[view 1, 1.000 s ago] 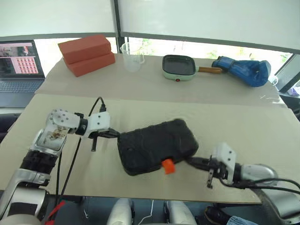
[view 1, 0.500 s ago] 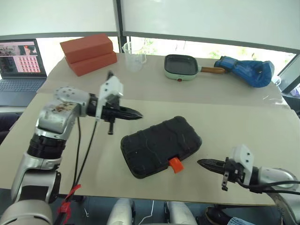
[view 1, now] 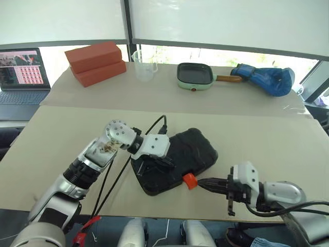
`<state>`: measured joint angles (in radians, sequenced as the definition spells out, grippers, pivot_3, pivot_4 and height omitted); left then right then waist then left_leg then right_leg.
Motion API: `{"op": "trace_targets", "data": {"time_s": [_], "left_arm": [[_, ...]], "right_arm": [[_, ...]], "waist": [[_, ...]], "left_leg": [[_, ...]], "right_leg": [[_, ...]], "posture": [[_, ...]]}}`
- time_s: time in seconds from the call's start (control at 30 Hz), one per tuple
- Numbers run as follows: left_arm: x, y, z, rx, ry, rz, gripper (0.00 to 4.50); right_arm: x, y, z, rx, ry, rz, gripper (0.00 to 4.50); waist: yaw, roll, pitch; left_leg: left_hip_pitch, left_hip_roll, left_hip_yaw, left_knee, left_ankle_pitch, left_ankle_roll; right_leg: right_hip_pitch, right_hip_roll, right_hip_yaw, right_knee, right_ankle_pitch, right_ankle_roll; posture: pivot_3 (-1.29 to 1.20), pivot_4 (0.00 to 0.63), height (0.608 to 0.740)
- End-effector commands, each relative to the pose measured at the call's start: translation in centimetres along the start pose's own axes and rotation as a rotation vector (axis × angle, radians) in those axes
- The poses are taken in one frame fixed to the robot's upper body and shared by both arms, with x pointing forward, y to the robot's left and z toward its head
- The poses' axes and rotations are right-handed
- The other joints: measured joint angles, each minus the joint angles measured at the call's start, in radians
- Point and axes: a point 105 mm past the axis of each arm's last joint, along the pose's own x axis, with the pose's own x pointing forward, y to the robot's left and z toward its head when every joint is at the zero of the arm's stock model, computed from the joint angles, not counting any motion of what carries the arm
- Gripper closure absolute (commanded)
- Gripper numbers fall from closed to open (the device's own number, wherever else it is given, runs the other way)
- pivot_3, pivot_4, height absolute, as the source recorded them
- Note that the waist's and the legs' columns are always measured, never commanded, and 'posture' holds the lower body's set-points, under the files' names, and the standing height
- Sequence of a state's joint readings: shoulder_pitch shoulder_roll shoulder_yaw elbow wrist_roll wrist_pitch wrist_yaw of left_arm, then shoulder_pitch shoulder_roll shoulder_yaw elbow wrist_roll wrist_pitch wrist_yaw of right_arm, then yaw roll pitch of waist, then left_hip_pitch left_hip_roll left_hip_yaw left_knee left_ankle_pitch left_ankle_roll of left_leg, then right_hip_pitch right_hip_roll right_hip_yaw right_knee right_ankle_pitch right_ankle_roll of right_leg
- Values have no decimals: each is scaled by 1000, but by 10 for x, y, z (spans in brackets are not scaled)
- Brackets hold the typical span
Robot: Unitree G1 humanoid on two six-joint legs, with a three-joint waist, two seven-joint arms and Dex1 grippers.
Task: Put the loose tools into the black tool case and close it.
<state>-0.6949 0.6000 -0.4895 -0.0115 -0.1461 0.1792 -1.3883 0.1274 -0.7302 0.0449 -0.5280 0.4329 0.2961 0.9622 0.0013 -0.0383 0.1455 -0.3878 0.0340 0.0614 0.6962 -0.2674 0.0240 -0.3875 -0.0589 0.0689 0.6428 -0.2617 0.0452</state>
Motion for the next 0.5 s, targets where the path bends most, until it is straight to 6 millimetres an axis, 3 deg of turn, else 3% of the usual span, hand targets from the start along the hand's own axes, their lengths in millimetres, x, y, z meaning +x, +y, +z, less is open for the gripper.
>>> {"op": "trace_targets", "data": {"time_s": [0.03,0.33,0.5], "left_arm": [[6,-6,-27,-102,87,-2,4473],[7,3,-22,-104,70,41,4473],[8,5,-19,-107,57,51,4473]], "right_arm": [[11,-1,-6,-26,26,12,4500],[21,-8,-23,-43,82,-5,4500],[24,-13,-22,-35,64,-40,4500]], "waist": [[0,0,-1],[1,1,-3],[1,0,-3]], "left_leg": [[0,0,0,0,0,0],[0,0,0,0,0,0],[0,0,0,0,0,0]], "right_leg": [[0,0,0,0,0,0],[-1,0,0,1,0,0],[-1,0,0,1,0,0]], "posture": [[0,150,740],[0,150,740],[0,150,740]]}}
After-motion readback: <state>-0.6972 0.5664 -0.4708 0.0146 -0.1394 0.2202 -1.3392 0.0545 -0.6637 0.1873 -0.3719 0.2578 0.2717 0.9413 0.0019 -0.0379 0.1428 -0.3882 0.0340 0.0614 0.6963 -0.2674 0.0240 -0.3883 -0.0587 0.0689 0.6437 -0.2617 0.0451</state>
